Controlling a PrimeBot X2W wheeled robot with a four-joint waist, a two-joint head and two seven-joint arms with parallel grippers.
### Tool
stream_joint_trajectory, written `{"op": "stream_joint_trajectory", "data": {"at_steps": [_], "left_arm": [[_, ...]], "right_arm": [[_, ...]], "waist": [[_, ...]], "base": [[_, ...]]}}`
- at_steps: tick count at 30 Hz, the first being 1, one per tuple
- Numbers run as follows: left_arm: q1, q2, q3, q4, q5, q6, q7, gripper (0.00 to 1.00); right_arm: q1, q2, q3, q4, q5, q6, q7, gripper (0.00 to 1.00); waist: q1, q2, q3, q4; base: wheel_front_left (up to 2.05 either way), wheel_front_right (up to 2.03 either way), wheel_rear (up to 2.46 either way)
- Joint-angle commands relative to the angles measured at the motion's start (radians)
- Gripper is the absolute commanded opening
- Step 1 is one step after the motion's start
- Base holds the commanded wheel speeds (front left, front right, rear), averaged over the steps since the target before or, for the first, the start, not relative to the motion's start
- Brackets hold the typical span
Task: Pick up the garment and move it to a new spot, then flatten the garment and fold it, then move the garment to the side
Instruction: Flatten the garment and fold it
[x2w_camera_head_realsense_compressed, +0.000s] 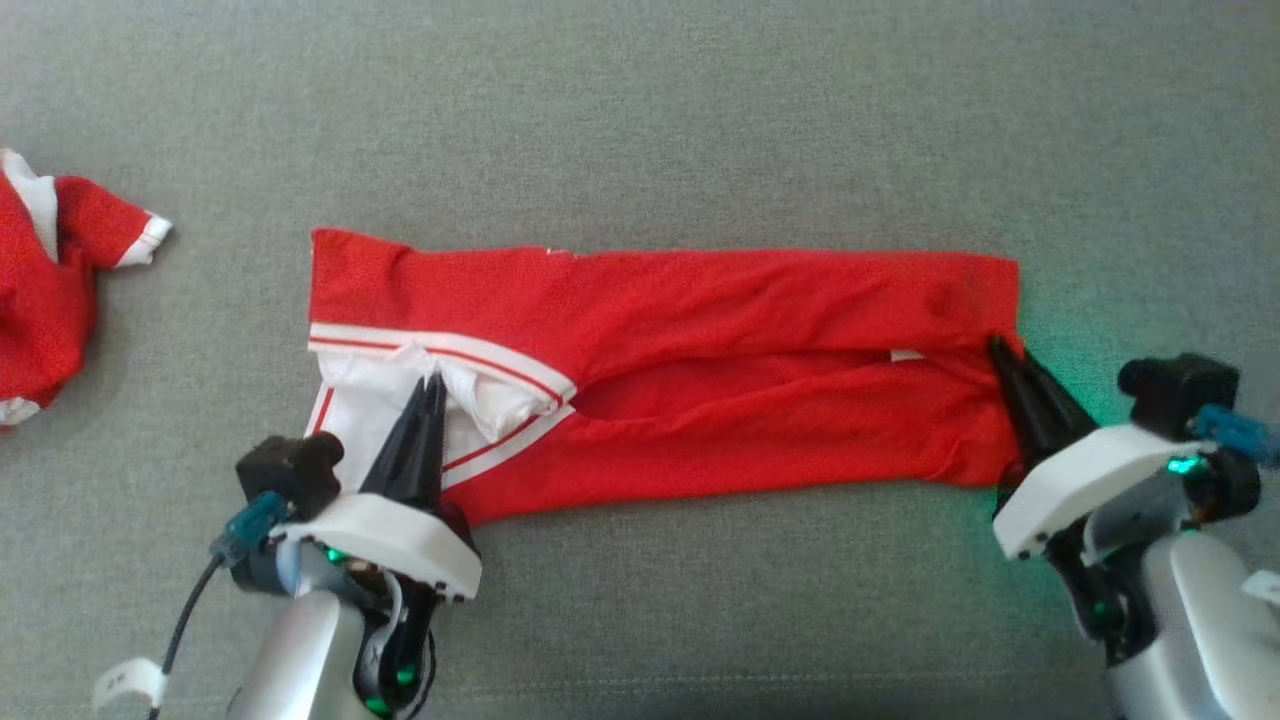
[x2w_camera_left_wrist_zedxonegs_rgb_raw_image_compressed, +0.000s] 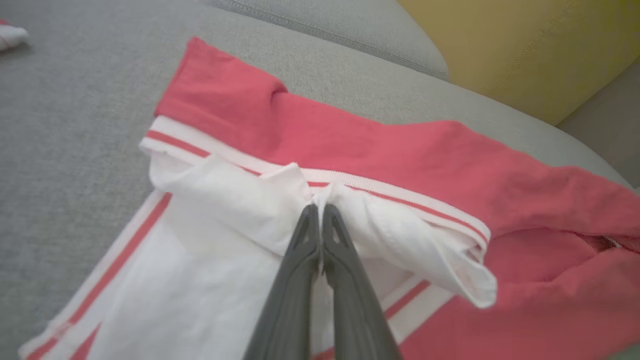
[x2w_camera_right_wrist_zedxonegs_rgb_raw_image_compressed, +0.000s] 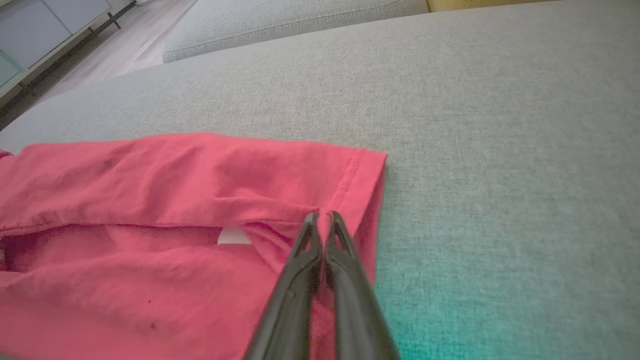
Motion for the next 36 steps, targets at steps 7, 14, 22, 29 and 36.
{"op": "stream_joint_trajectory", "data": {"at_steps": [7, 14, 22, 29, 36], "left_arm": [[0.051, 0.028, 0.025, -0.035, 0.027, 0.037, -0.026, 1.00], [0.099, 0.053, 0.050, -0.169, 0.091, 0.098, -0.068, 1.00], [0.123, 0.072, 0.092, -0.325, 0.148, 0.138, -0.078, 1.00], [0.182, 0.097, 0.086, -0.365, 0.183, 0.150, -0.076, 1.00], [0.215, 0.102, 0.076, -0.363, 0.180, 0.152, -0.064, 1.00]], "right_arm": [[0.094, 0.040, 0.003, -0.088, -0.064, -0.001, -0.046, 1.00], [0.162, 0.078, -0.043, -0.209, -0.114, -0.001, -0.113, 1.00], [0.178, 0.110, -0.061, -0.320, -0.164, -0.001, -0.151, 1.00], [0.226, 0.117, -0.043, -0.351, -0.186, -0.001, -0.137, 1.00], [0.254, 0.120, -0.034, -0.366, -0.195, -0.001, -0.124, 1.00]], "waist": [[0.0000, -0.0001, -0.047, -0.002], [0.0000, -0.0001, -0.102, -0.006], [0.0000, -0.0001, -0.163, -0.014], [0.0000, -0.0001, -0.208, -0.016], [0.0000, -0.0001, -0.218, -0.015]], "base": [[0.00, 0.00, 0.00], [0.00, 0.00, 0.00], [0.00, 0.00, 0.00], [0.00, 0.00, 0.00], [0.00, 0.00, 0.00]]}}
